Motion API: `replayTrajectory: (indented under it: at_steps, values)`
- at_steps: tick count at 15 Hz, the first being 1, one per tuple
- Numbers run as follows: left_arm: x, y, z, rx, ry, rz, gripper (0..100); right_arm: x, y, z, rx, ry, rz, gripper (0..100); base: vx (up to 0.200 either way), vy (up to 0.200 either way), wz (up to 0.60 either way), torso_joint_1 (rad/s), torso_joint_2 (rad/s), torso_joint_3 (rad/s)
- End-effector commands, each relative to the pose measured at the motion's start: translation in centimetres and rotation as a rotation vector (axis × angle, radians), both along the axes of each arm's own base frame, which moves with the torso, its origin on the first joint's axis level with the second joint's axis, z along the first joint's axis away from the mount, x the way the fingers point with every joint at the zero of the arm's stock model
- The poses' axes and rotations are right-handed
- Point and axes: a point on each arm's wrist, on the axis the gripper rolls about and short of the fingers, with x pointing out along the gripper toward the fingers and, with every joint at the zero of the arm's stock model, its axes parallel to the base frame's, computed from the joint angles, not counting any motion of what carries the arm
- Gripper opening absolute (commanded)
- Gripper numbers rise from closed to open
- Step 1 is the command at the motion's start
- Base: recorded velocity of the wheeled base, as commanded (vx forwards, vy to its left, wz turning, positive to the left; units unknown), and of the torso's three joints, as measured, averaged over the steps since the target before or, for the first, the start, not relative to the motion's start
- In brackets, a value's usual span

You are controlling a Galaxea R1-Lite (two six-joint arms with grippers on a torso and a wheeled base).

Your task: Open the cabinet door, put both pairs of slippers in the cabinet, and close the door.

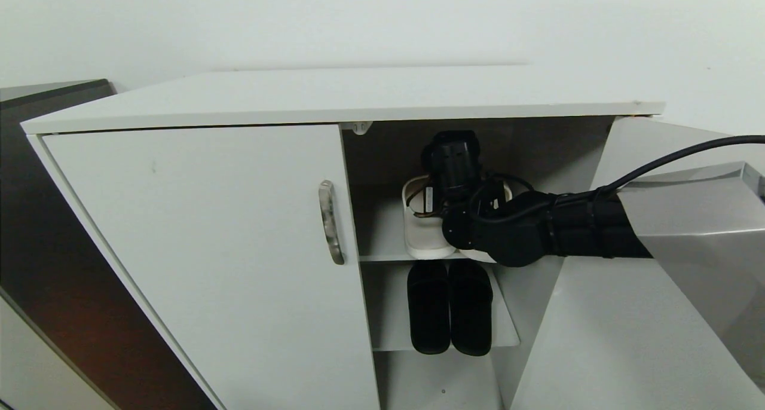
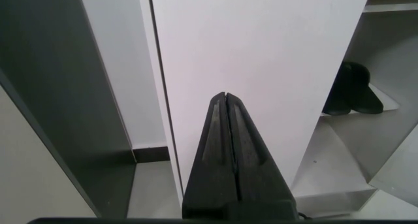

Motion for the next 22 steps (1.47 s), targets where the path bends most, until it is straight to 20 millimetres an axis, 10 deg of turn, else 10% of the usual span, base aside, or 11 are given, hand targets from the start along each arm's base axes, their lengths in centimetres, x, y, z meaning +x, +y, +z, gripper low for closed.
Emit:
replayTrajectory:
  at_steps: [1, 6, 7, 11, 20, 21, 22]
  values:
    - [0.0, 0.0, 0.0, 0.000, 0.001, -0.001, 0, 0.2, 0.2, -0.6, -0.009, 0.011, 0.000, 0, 0.000, 0.000, 0.00, 0.000, 0.00, 0.000]
    - [0.0, 0.0, 0.0, 0.000, -0.001, -0.001, 0, 0.3, 0.2, -1.0, -0.013, 0.016, -0.001, 0, 0.000, 0.000, 0.00, 0.000, 0.00, 0.000]
    - [0.0, 0.0, 0.0, 0.000, 0.001, 0.001, 0, 0.2, 0.2, -0.9, -0.011, 0.015, -0.002, 100, 0.000, 0.000, 0.00, 0.000, 0.00, 0.000]
    - [0.0, 0.0, 0.0, 0.000, 0.001, 0.001, 0, -1.3, -0.2, -0.5, -0.022, 0.025, 0.003, 100, 0.000, 0.000, 0.00, 0.000, 0.00, 0.000]
    - [0.0, 0.0, 0.0, 0.000, 0.001, -0.001, 0, -12.1, -1.1, 1.2, -0.012, 0.014, 0.182, 100, 0.000, 0.000, 0.00, 0.000, 0.00, 0.000]
    - [0.0, 0.0, 0.0, 0.000, 0.001, -0.001, 0, -12.9, -1.5, 0.8, -0.020, 0.021, 0.196, 0, 0.000, 0.000, 0.00, 0.000, 0.00, 0.000]
    - [0.0, 0.0, 0.0, 0.000, -0.001, -0.001, 0, -13.6, -2.1, 0.2, -0.027, 0.029, 0.203, 0, 0.000, 0.000, 0.00, 0.000, 0.00, 0.000]
